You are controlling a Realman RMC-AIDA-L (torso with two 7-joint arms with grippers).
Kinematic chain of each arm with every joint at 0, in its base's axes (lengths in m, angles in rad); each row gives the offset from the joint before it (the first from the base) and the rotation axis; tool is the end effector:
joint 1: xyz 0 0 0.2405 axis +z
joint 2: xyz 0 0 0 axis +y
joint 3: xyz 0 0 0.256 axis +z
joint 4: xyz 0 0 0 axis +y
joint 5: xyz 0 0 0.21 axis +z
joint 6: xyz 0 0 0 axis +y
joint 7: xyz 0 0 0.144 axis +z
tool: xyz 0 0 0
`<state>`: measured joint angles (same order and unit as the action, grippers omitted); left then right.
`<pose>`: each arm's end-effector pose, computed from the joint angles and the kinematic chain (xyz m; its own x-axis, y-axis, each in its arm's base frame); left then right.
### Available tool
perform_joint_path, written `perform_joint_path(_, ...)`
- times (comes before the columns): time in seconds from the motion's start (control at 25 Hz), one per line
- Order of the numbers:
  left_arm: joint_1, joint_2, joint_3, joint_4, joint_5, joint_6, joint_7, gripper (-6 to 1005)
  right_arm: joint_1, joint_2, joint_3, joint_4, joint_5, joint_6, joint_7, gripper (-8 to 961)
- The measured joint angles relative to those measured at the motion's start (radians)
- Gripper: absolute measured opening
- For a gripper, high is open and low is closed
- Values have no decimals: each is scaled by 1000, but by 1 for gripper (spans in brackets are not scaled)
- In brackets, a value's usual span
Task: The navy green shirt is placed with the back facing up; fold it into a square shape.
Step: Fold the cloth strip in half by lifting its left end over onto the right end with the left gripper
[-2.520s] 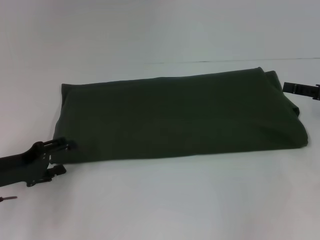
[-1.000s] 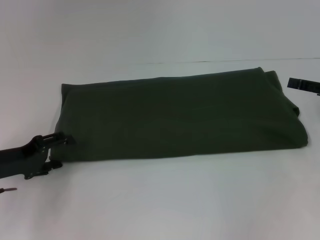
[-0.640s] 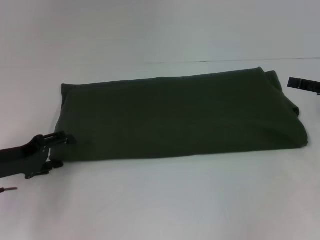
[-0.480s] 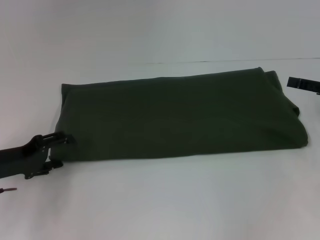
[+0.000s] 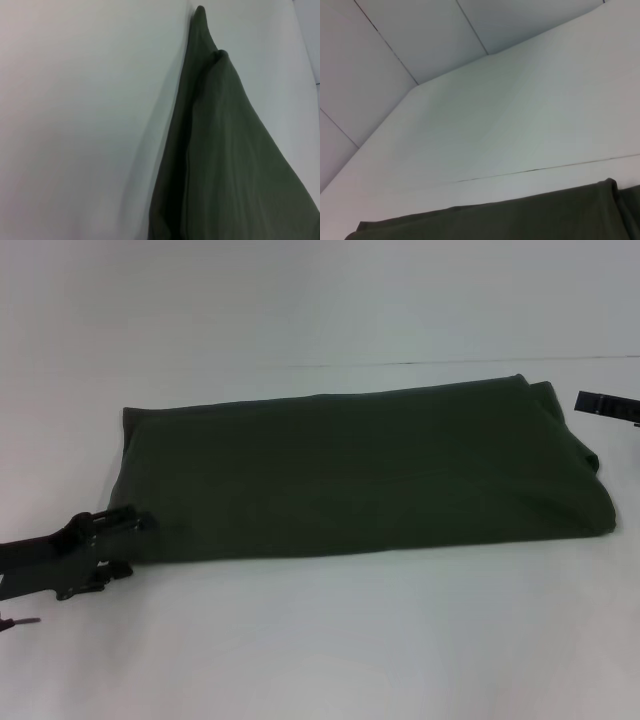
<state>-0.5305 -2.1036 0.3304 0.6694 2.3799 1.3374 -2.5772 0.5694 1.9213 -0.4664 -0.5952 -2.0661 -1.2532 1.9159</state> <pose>-0.3366 0.3303 0.0128 -0.3149 0.8037 0.5049 0.9473 0.2326 0.2204 0.3261 0.3840 0.0915 0.3813 -0.6162 -0.6892 -0.9180 -0.3407 -0.2033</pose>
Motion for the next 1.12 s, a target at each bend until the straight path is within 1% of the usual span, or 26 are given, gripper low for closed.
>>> perform_joint_path(0.32, -5, 2, 4, -2, 1, -28, 0, 862, 6, -1, 0, 0, 0, -2, 0, 689)
perform_joint_path(0.68, -18, 2, 6, -2, -4, -31, 10, 862, 7, -2, 0, 0, 0, -1, 0, 689)
perform_joint_path(1.12, -44, 13, 9, -13, -2, -40, 34, 860, 7, 1, 0, 0, 0, 0, 0, 688)
